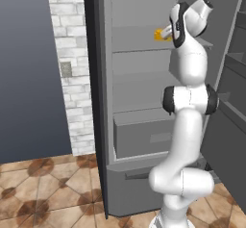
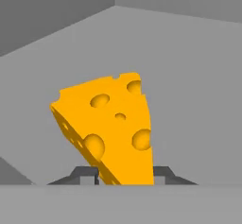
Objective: Retrieve the sausage and cheese from the fridge and place them on the cutting board on the counter.
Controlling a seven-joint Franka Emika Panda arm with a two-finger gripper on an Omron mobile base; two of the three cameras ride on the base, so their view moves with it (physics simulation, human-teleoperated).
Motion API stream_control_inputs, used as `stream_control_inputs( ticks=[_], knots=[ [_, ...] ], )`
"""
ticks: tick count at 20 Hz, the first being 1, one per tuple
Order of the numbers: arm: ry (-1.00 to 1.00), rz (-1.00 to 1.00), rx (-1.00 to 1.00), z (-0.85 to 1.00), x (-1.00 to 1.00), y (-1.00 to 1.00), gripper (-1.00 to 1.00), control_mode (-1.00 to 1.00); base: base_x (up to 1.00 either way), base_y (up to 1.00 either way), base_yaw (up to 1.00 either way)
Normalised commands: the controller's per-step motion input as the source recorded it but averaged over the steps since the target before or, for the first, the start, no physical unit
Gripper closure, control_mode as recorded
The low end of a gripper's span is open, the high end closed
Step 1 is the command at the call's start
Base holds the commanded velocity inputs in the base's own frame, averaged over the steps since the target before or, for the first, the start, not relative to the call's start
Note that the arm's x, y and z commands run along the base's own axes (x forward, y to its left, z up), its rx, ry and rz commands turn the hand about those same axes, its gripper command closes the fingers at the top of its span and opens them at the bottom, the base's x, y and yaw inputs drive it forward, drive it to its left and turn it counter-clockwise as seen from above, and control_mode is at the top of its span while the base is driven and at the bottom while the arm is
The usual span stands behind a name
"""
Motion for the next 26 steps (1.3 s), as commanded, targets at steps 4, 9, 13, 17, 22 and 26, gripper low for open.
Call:
stream_control_inputs(
  ticks=[4, 9, 13, 17, 22, 26],
  knots=[
    [-0.33, 0.00, -0.01, -0.52, -0.84, 0.28, 1.00, -1.00, 0.00, 0.00, 0.00],
    [-0.34, -0.02, -0.03, -0.59, -0.85, 0.38, 1.00, -1.00, 0.00, 0.00, 0.00],
    [-0.13, -0.04, 0.00, -0.16, -0.73, 0.43, 1.00, -1.00, 0.00, 0.00, 0.00],
    [0.00, -0.06, 0.01, 0.03, -0.72, 0.29, 1.00, -1.00, 0.00, 0.00, 0.00],
    [0.06, -0.04, 0.00, 0.04, -0.85, 0.24, 1.00, -1.00, 0.00, 0.00, 0.00],
    [0.05, -0.03, -0.01, -0.02, -0.94, 0.26, 1.00, -1.00, 0.00, 0.00, 0.00]
  ],
)
